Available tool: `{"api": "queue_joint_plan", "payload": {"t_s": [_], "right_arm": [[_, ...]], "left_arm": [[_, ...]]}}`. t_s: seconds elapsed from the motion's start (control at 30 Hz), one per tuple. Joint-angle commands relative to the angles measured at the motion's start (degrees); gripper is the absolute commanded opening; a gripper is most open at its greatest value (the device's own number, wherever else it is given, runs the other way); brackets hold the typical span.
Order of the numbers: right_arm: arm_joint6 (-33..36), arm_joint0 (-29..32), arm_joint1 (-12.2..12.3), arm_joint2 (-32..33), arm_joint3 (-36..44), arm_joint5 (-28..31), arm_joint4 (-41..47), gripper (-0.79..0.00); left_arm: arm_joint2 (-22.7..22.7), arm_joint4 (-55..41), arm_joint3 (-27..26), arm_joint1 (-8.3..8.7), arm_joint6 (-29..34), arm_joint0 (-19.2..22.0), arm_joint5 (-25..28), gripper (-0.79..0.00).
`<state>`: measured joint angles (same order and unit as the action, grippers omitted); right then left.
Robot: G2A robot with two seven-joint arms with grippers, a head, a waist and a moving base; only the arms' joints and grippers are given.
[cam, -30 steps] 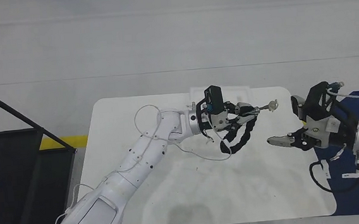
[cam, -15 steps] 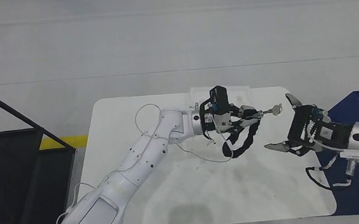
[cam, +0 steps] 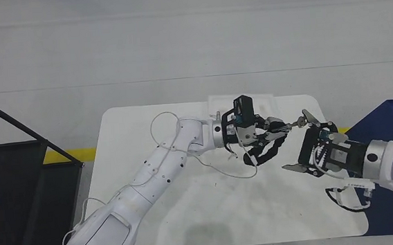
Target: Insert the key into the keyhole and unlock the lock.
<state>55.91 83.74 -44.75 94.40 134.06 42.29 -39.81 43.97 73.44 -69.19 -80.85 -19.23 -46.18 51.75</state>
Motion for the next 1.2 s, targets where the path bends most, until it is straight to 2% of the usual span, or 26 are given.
{"api": "queue_joint_plan", "payload": {"t_s": [0.0,0.23,0.47,0.7,0.77,0.8,0.87,0.9,1.17], "right_arm": [[0.68,-0.07,0.11,-0.46,-0.11,0.0,0.1,0.0],[-0.27,-1.0,0.45,0.49,-1.41,-0.34,1.17,0.0],[-5.15,-1.88,0.99,3.75,-4.49,9.3,0.94,0.0],[-9.23,-2.79,1.41,4.19,-5.99,15.3,-3.11,0.0],[-10.49,-2.91,1.46,3.78,-5.95,15.71,-4.15,-0.191],[-10.98,-2.96,1.49,3.53,-5.84,15.71,-4.69,-0.215],[-11.77,-3.11,1.57,2.9,-5.45,15.71,-5.86,-0.348],[-12.2,-3.19,1.6,2.56,-5.33,15.71,-6.37,-0.385],[-15.13,-4.01,1.82,0.16,-4.5,15.71,-10.56,-0.437]], "left_arm": [[0.14,0.55,-0.04,0.07,-0.41,-0.17,0.03,-0.785],[0.78,2.73,-0.04,0.44,-1.02,-0.45,0.86,-0.785],[2.75,2.14,-1.59,1.57,3.41,-0.78,6.25,-0.785],[3.41,-4.82,-5.6,3.7,11.04,-2.62,6.25,-0.785],[3.51,-7.62,-6.82,4.44,13.61,-3.05,6.25,-0.785],[3.55,-8.9,-7.43,4.81,14.78,-3.22,6.25,-0.785],[3.7,-10.94,-8.55,5.54,16.99,-3.44,6.25,-0.785],[3.72,-11.92,-9.02,5.87,18.0,-3.55,6.25,-0.785],[2.92,-18.27,-11.51,7.77,23.63,-3.21,6.25,-0.785]]}}
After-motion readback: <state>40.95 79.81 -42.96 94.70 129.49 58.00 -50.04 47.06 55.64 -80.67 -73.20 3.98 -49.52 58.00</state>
